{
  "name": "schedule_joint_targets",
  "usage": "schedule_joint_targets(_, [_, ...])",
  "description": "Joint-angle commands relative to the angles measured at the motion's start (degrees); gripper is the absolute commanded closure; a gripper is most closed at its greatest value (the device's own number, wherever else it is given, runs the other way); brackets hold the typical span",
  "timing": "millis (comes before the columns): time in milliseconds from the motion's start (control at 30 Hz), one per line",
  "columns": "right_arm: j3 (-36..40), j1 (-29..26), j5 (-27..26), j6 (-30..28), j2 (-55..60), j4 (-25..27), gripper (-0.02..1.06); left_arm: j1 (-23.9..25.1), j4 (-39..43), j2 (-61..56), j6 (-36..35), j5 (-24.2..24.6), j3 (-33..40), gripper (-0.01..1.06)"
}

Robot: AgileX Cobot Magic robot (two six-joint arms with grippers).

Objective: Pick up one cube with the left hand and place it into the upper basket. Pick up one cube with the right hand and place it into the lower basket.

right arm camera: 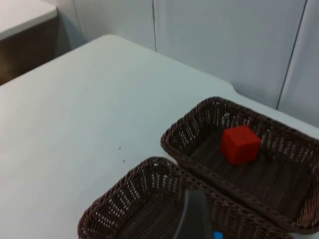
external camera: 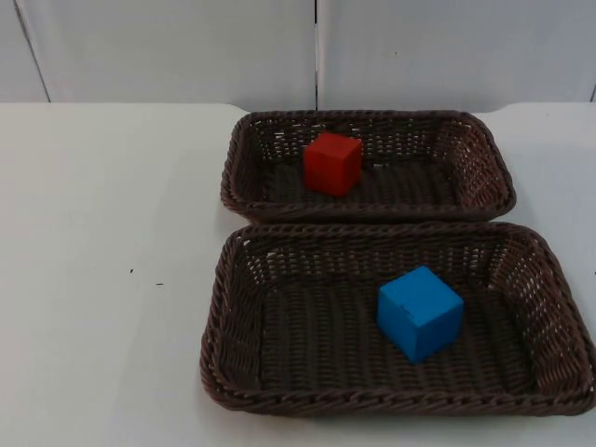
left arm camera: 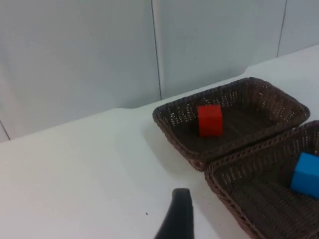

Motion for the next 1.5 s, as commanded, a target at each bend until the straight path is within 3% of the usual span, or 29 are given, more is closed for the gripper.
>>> schedule_joint_targets(0, [2.19,0.34,-0.14,-0.69,-4.44,-0.14,0.46,-0.24,-0.84,-2.25,-0.45,2.77,0.15,0.32])
schedule_joint_targets(267, [4.35,0.34,1.98,-0.69,-11.48,-0.14,0.46,-0.24,-1.75,-5.84,-0.45,8.30,0.15,0.32])
schedule_joint_targets(700, [4.35,0.34,7.30,-0.69,-17.71,-0.82,0.46,-0.24,-2.97,-7.41,-0.30,8.82,4.37,0.32])
schedule_joint_targets(867, [4.35,0.34,13.14,-0.69,-22.44,-1.73,0.46,-0.24,-3.12,-7.41,0.08,9.51,4.37,0.32])
schedule_joint_targets(1000, [4.35,0.34,18.83,-0.43,-26.36,-3.20,0.46,-0.24,-1.29,-7.41,0.08,12.87,5.30,0.32])
schedule_joint_targets(1267, [5.12,0.34,25.32,1.97,-32.92,-3.61,0.46,-0.24,-1.65,-7.41,0.08,12.97,5.86,0.32])
schedule_joint_targets(1467, [10.24,0.34,27.31,5.39,-38.50,-5.04,0.46,-0.24,-1.66,-7.41,0.08,12.97,5.96,0.32])
